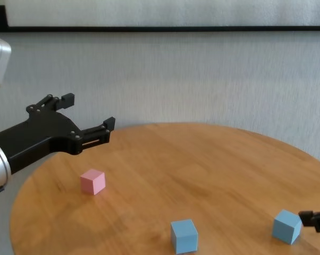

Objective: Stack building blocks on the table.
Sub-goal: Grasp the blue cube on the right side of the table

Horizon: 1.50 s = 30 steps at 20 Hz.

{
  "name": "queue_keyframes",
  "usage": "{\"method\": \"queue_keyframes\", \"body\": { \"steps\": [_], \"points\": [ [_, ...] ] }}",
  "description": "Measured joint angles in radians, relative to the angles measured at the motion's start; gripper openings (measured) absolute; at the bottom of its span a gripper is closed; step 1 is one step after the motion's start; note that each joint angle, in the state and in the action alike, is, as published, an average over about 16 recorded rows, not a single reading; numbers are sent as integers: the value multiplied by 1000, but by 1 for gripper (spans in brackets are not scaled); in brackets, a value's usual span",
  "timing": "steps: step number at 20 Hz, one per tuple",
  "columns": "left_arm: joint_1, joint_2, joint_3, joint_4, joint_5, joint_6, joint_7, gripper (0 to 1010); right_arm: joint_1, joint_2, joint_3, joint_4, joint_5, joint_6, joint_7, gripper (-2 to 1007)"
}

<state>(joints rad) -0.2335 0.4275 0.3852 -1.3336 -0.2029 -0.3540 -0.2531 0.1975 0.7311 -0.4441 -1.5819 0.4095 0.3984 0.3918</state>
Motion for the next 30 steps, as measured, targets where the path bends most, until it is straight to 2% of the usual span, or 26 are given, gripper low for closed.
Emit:
{"method": "queue_keyframes", "body": {
  "steps": [6,14,30],
  "points": [
    [0,0,0,0,0,1,0,1000,15,-11,-18,13,-12,16,50,1005],
    [-1,0,1,0,0,1,0,1000,37,-44,-32,44,-27,51,82,1005],
    [-1,0,1,0,0,2,0,1000,78,-124,-26,117,-59,84,66,1005]
  ]
}}
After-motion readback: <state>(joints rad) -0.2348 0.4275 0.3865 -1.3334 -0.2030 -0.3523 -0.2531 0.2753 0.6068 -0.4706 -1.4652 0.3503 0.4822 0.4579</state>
